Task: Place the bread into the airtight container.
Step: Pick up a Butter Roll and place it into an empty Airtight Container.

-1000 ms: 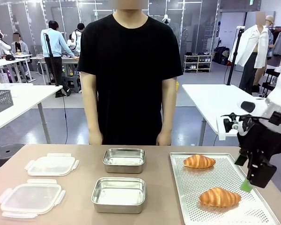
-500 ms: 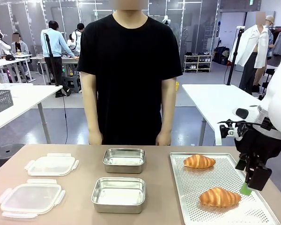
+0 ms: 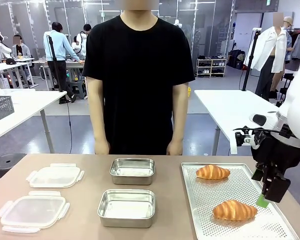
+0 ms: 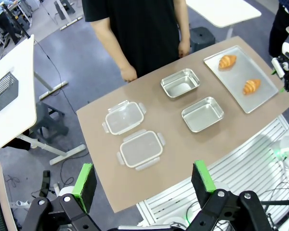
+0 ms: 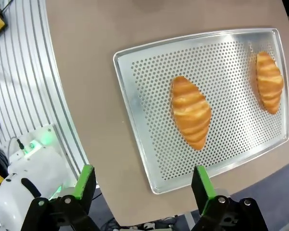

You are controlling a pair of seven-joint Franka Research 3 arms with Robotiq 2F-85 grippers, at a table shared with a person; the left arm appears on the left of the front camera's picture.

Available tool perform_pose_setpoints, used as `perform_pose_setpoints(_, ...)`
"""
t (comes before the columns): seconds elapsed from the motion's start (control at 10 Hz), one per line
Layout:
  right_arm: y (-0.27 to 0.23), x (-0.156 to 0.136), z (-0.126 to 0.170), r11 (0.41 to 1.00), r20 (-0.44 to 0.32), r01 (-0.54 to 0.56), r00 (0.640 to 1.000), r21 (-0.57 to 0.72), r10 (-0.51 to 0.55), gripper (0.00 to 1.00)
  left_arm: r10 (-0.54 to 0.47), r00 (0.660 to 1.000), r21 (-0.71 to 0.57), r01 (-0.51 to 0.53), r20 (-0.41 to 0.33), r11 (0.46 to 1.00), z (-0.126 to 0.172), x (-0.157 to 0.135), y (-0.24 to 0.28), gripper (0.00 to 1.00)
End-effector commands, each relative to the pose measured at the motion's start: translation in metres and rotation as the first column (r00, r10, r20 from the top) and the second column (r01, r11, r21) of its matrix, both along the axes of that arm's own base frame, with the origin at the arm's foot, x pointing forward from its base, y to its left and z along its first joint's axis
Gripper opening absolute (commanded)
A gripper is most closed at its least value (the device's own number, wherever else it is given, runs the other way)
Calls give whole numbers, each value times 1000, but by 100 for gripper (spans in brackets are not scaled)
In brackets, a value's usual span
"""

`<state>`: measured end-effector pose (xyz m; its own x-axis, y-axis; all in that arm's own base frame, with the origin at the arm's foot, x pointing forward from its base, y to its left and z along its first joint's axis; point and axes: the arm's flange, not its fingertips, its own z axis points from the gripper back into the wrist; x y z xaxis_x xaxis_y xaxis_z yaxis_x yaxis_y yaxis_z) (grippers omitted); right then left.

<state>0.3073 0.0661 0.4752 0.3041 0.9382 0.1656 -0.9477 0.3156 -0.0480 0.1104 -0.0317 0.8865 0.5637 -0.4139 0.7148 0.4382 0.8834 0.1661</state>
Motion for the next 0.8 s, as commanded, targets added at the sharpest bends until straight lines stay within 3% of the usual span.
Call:
perform_pose_setpoints(0.0, 6, 23, -33, 996, 23, -86, 996, 23, 85, 100, -4, 1000, 0, 4, 14, 1000, 4, -10, -1, 100)
perform_pose_setpoints(0.4, 7, 58, -90, 985, -16, -171, 985, -16, 170, 100, -4, 1000, 0, 4, 14, 1000, 4, -10, -1, 100)
perform_pose_setpoints(0.7, -2, 67, -113, 981, 9, -190, 982, -37, 191, 100, -4, 1000, 0, 4, 14, 1000, 4, -10, -1, 100)
